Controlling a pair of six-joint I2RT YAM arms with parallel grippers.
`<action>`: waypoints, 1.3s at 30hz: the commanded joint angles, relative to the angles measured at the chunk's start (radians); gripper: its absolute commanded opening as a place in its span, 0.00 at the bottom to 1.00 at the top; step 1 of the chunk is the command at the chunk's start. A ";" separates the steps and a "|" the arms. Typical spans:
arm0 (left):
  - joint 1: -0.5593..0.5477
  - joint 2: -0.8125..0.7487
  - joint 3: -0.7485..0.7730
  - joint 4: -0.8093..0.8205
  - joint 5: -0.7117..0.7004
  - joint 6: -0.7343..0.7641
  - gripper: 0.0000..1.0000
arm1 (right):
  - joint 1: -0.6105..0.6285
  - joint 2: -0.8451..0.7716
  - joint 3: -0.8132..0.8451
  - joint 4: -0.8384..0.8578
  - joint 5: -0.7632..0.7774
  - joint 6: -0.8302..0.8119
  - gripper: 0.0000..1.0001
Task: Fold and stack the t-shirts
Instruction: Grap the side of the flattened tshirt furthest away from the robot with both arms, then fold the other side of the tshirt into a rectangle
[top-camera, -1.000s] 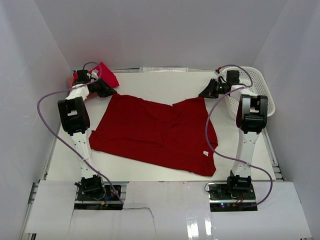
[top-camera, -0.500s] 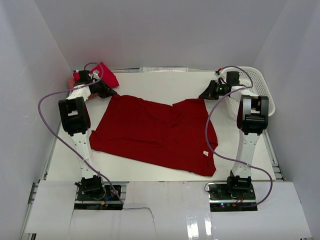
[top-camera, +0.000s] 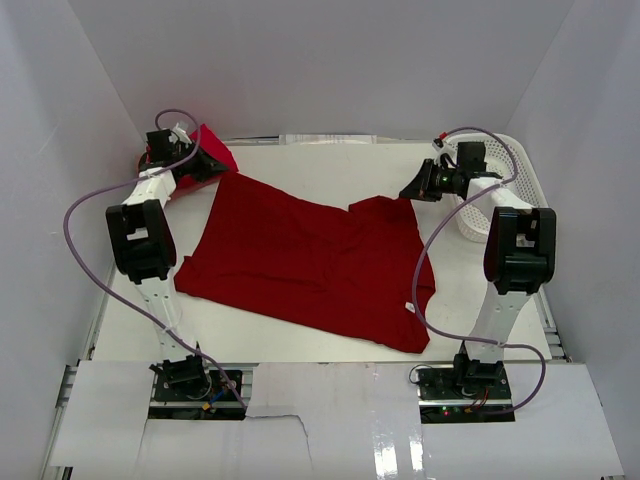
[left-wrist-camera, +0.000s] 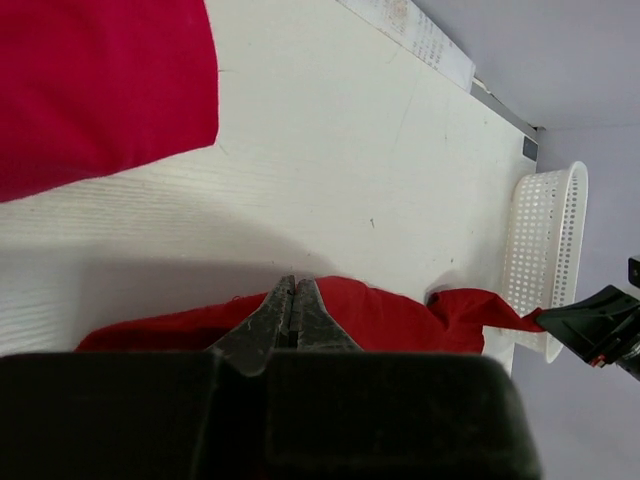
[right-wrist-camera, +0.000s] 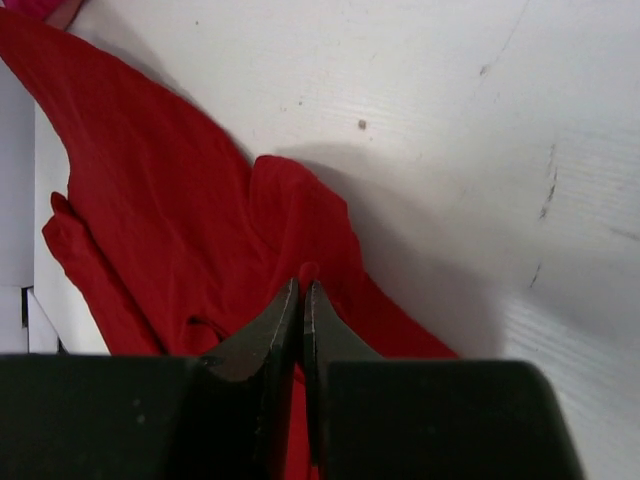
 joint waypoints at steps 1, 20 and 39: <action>-0.003 -0.081 -0.059 0.045 -0.024 -0.009 0.00 | 0.004 -0.079 -0.062 -0.024 0.032 -0.029 0.08; 0.008 -0.118 -0.141 0.067 -0.144 0.005 0.00 | 0.004 -0.441 -0.349 -0.023 0.224 0.006 0.08; 0.031 -0.139 -0.164 0.102 -0.124 -0.023 0.00 | 0.004 -0.655 -0.461 -0.069 0.219 -0.002 0.08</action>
